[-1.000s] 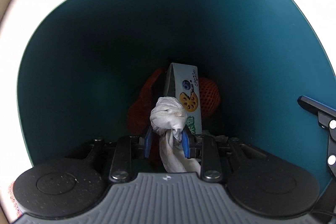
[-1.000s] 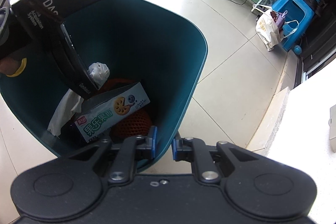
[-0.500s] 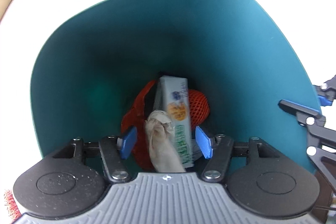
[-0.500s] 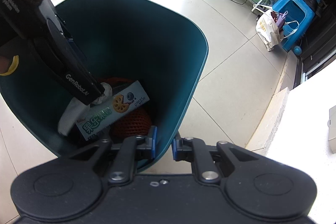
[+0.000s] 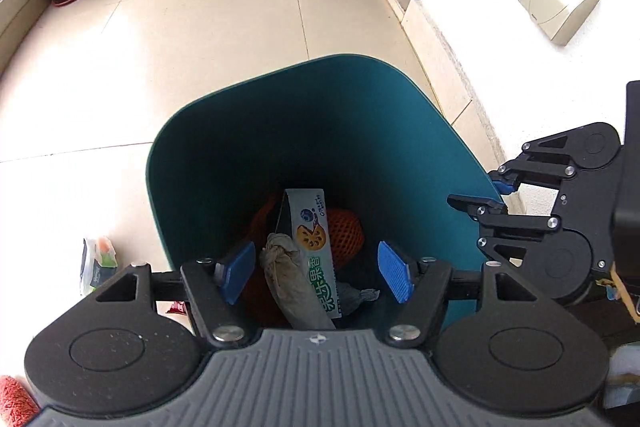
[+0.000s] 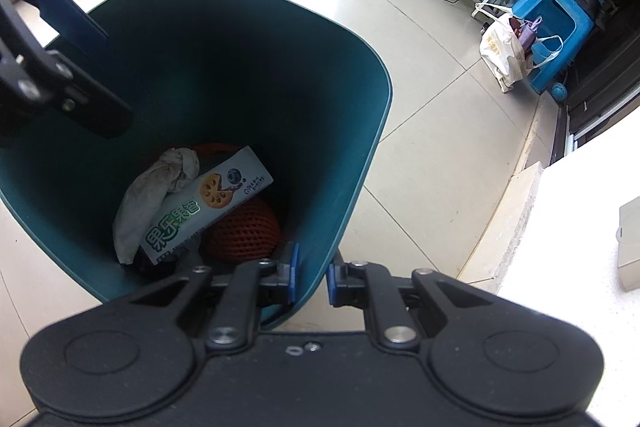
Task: Collect trash
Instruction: 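Lower the left gripper and close it on the red snack wrapper, then lift the red wrapper and carry it over the teal bin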
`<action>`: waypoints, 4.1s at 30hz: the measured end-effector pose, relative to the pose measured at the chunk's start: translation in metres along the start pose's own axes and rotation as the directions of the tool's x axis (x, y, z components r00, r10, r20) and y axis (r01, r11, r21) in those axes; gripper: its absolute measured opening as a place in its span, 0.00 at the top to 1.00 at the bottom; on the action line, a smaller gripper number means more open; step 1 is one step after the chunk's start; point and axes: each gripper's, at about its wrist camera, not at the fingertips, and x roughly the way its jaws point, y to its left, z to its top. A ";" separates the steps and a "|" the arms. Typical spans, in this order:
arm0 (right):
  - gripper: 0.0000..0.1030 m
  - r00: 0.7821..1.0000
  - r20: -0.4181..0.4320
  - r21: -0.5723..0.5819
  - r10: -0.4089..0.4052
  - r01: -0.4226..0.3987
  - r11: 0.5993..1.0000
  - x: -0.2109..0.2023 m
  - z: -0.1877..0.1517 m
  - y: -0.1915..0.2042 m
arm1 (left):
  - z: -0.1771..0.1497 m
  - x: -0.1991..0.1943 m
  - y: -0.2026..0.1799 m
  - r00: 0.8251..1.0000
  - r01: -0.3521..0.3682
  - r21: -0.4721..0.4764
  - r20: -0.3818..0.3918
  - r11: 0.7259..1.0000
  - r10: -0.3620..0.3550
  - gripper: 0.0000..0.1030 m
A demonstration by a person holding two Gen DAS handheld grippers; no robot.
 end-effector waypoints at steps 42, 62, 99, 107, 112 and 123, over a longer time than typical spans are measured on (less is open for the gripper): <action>0.85 0.996 -0.062 0.019 -0.058 0.060 0.998 0.006 0.011 0.000 | -0.112 0.117 0.149 0.979 -0.150 -0.014 -0.145 0.989 0.147 0.23; 0.81 0.991 -0.091 -0.053 -0.102 0.098 0.994 0.013 0.017 0.008 | -0.110 0.237 0.170 0.958 -0.154 -0.051 -0.251 0.987 0.137 0.24; 0.88 1.000 -0.013 -0.009 -0.012 0.012 1.000 0.004 0.013 0.008 | -0.075 -0.026 0.120 0.977 -0.212 -0.196 -0.025 0.958 0.211 0.61; 0.88 0.999 0.000 -0.043 0.043 -0.043 0.998 0.003 0.024 0.026 | -0.073 -0.093 0.086 0.970 -0.228 -0.186 0.039 0.956 0.239 0.61; 0.86 0.999 -0.007 -0.129 0.044 -0.044 0.991 0.002 0.028 0.053 | -0.069 -0.104 0.064 0.973 -0.216 -0.169 0.047 0.962 0.227 0.61; 0.86 0.996 0.012 -0.184 0.086 -0.082 0.979 0.006 0.037 0.057 | -0.049 -0.054 0.044 0.983 -0.181 -0.122 -0.004 0.976 0.182 0.61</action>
